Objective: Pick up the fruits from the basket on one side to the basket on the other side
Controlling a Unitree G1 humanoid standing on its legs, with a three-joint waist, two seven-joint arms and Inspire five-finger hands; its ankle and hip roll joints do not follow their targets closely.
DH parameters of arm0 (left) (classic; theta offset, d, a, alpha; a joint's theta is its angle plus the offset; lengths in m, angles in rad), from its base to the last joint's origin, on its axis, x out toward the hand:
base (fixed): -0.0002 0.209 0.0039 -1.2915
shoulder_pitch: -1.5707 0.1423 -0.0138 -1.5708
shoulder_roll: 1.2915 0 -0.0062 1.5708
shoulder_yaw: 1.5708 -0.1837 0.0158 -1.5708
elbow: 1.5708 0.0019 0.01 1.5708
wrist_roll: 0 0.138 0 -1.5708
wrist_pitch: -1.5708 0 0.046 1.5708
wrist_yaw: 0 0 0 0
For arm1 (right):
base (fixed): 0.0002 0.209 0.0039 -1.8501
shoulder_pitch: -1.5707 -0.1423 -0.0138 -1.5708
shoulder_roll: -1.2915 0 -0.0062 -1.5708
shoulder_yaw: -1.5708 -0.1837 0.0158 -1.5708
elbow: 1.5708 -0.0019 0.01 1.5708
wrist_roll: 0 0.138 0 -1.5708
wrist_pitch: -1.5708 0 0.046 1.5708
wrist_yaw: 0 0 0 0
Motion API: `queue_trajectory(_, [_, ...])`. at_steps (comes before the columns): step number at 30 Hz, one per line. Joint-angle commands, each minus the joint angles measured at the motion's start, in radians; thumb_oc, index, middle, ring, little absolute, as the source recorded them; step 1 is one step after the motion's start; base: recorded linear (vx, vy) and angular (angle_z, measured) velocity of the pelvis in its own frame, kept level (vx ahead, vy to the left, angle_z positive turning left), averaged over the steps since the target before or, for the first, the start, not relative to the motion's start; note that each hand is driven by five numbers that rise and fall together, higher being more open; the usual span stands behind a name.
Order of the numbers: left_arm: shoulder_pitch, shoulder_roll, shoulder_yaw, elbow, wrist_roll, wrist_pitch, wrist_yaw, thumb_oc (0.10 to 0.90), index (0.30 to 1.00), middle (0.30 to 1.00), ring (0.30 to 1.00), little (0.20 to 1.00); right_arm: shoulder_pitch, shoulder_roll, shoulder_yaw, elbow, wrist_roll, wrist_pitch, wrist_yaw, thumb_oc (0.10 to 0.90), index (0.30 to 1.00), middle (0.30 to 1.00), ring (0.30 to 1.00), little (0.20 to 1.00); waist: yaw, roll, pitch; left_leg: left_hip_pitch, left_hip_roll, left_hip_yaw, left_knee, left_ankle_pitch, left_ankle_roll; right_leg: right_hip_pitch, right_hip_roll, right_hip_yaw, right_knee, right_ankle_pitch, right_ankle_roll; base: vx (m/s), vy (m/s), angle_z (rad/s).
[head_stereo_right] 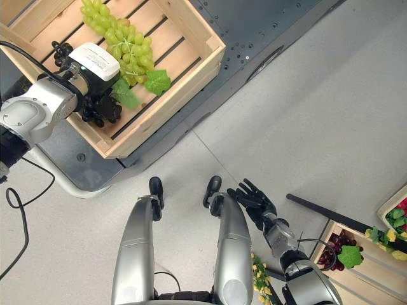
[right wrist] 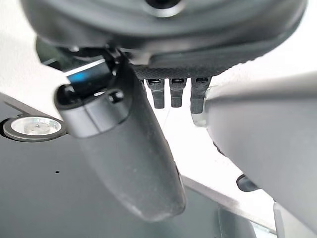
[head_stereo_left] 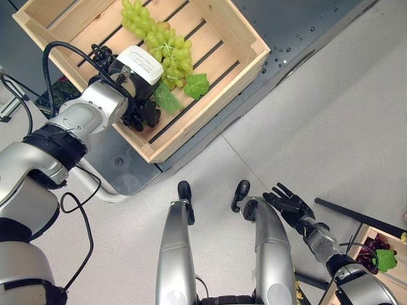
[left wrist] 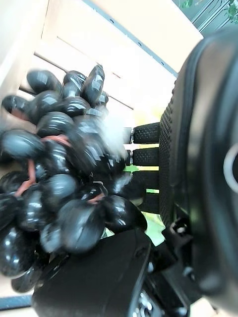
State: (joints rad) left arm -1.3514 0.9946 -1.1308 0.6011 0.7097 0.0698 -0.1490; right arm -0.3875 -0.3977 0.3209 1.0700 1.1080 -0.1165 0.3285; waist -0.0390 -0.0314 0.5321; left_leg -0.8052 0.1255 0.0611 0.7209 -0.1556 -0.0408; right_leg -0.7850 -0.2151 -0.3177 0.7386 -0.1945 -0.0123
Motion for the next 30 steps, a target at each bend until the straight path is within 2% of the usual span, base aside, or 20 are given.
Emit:
queue_trajectory(1, [-0.019, 0.174, 0.030, 0.001, -0.038, 0.025, 0.064, 0.400, 0.300, 0.300, 0.300, 0.300, 0.063, -0.016, -0.093, -0.041, 0.047, -0.046, 0.056, 0.800, 0.900, 0.900, 0.900, 0.900, 0.035, 0.004, -0.012, 0.131, -0.035, 0.096, -0.147, -0.021, 0.083, 0.114, 0.015, 0.041, -0.087, 0.031, 0.055, 0.00, 0.000, 0.00])
queue_trajectory(6, [0.100, 0.184, 0.140, -0.006, -0.183, 0.003, 0.202, 0.400, 0.300, 0.300, 0.300, 0.300, 0.082, -0.009, -0.102, -0.063, 0.040, -0.045, 0.056, 0.800, 0.900, 0.900, 0.900, 0.900, 0.048, 0.015, -0.012, 0.250, -0.047, 0.100, -0.210, -0.007, 0.077, 0.224, 0.012, 0.031, -0.145, 0.036, 0.065, 0.00, 0.000, -0.01])
queue_trajectory(9, [0.188, 0.169, 0.223, -0.010, -0.242, -0.023, 0.282, 0.400, 0.300, 0.300, 0.300, 0.300, 0.093, -0.005, -0.105, -0.081, 0.027, -0.043, 0.048, 0.800, 0.900, 0.900, 0.900, 0.900, 0.051, 0.019, -0.012, 0.310, -0.055, 0.102, -0.242, 0.001, 0.074, 0.279, 0.015, 0.031, -0.176, 0.040, 0.066, 0.00, 0.012, -0.07])
queue_trajectory(11, [0.289, 0.139, 0.324, -0.006, -0.275, -0.056, 0.352, 0.400, 0.300, 0.300, 0.300, 0.300, 0.100, -0.001, -0.109, -0.101, 0.012, -0.039, 0.037, 0.800, 0.900, 0.900, 0.900, 0.900, 0.052, 0.026, -0.012, 0.398, -0.066, 0.102, -0.281, 0.011, 0.071, 0.365, 0.018, 0.034, -0.220, 0.040, 0.067, 0.01, 0.041, -0.08])
queue_trajectory(14, [0.337, 0.119, 0.373, 0.000, -0.342, -0.068, 0.410, 0.400, 0.300, 0.300, 0.300, 0.300, 0.103, 0.001, -0.110, -0.106, 0.000, -0.041, 0.036, 0.800, 0.900, 0.900, 0.900, 0.900, 0.051, 0.030, -0.012, 0.442, -0.071, 0.101, -0.300, 0.016, 0.068, 0.410, 0.020, 0.034, -0.241, 0.041, 0.068, 0.01, 0.030, -0.08])
queue_trajectory(16, [0.428, 0.069, 0.486, 0.015, -0.499, -0.088, 0.477, 0.400, 0.300, 0.300, 0.300, 0.300, 0.128, 0.009, -0.108, -0.128, -0.031, -0.042, 0.023, 0.800, 0.900, 0.900, 0.900, 0.900, 0.047, 0.041, -0.033, 0.519, -0.079, 0.103, -0.345, 0.025, 0.066, 0.482, 0.023, 0.036, -0.285, 0.045, 0.071, 0.07, 0.047, -0.19])
queue_trajectory(18, [0.468, 0.042, 0.536, 0.019, -0.556, -0.104, 0.505, 0.400, 0.300, 0.300, 0.300, 0.300, 0.141, 0.017, -0.106, -0.140, -0.047, -0.043, 0.015, 0.800, 0.900, 0.900, 0.900, 0.900, 0.044, 0.044, -0.047, 0.543, -0.083, 0.105, -0.363, 0.028, 0.065, 0.506, 0.024, 0.037, -0.304, 0.047, 0.073, 0.08, 0.036, -0.16])
queue_trajectory(21, [0.575, -0.051, 0.691, 0.044, -0.720, -0.160, 0.543, 0.400, 0.300, 0.300, 0.300, 0.300, 0.178, 0.043, -0.105, -0.156, -0.079, -0.039, -0.003, 0.800, 0.900, 0.900, 0.900, 0.900, 0.038, 0.051, -0.086, 0.617, -0.091, 0.106, -0.407, 0.022, 0.055, 0.581, 0.027, 0.043, -0.355, 0.042, 0.086, 0.13, 0.030, -0.04])
queue_trajectory(25, [0.640, -0.147, 0.808, 0.050, -0.917, -0.199, 0.535, 0.400, 0.300, 0.300, 0.300, 0.300, 0.207, 0.064, -0.112, -0.159, -0.119, -0.029, -0.017, 0.800, 0.900, 0.900, 0.900, 0.900, 0.030, 0.061, -0.120, 0.666, -0.094, 0.110, -0.436, 0.021, 0.053, 0.633, 0.026, 0.043, -0.391, 0.039, 0.085, 0.08, 0.018, 0.03])
queue_trajectory(26, [0.644, -0.151, 0.814, 0.049, -0.936, -0.203, 0.536, 0.400, 0.300, 0.300, 0.300, 0.300, 0.208, 0.065, -0.112, -0.160, -0.121, -0.029, -0.019, 0.800, 0.900, 0.900, 0.900, 0.900, 0.029, 0.061, -0.121, 0.668, -0.094, 0.110, -0.437, 0.021, 0.053, 0.636, 0.026, 0.043, -0.393, 0.039, 0.084, 0.07, 0.012, -0.01])
queue_trajectory(30, [0.682, -0.251, 0.902, 0.030, -1.117, -0.250, 0.526, 0.400, 0.300, 0.300, 0.300, 0.300, 0.229, 0.084, -0.114, -0.158, -0.142, -0.028, -0.032, 0.800, 0.900, 0.900, 0.900, 0.900, 0.023, 0.065, -0.142, 0.698, -0.096, 0.113, -0.454, 0.016, 0.054, 0.675, 0.029, 0.041, -0.428, 0.042, 0.083, 0.02, -0.005, 0.01])
